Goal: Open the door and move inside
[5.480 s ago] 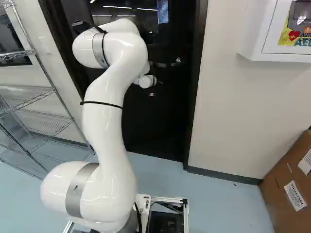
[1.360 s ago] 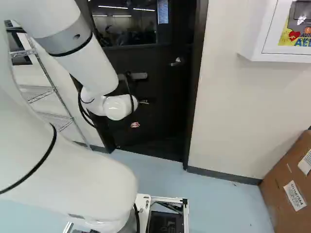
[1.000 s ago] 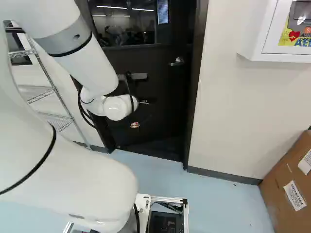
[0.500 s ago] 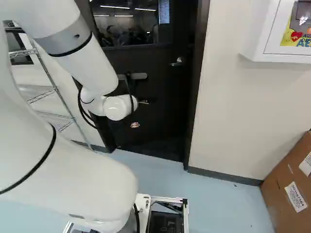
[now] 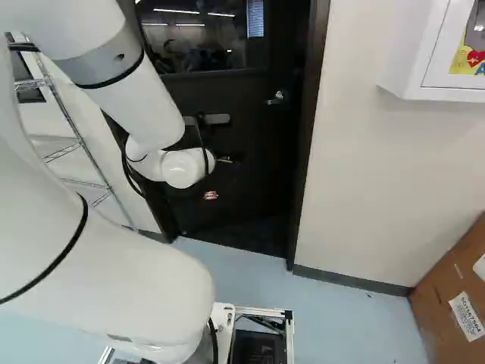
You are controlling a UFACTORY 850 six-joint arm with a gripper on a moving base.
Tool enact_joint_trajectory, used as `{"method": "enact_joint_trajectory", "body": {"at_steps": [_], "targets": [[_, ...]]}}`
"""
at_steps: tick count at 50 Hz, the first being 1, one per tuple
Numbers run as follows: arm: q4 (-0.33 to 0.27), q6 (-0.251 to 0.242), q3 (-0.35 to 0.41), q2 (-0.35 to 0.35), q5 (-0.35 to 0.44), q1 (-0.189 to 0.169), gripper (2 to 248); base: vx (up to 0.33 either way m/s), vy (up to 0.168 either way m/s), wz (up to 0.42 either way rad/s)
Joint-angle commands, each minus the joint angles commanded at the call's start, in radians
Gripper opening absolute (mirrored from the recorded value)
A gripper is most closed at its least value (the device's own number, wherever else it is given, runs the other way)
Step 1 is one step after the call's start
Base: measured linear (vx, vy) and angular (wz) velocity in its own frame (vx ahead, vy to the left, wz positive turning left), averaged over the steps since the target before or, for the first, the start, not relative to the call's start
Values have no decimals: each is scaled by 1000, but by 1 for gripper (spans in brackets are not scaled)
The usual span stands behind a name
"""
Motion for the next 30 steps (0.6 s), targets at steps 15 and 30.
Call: {"method": "enact_joint_trajectory", "body": {"at_steps": [15, 30], "targets": [[0, 0, 0, 0, 0, 0, 247, 100, 3, -13], [0, 0, 0, 0, 0, 0, 247, 125, 36, -18]]}}
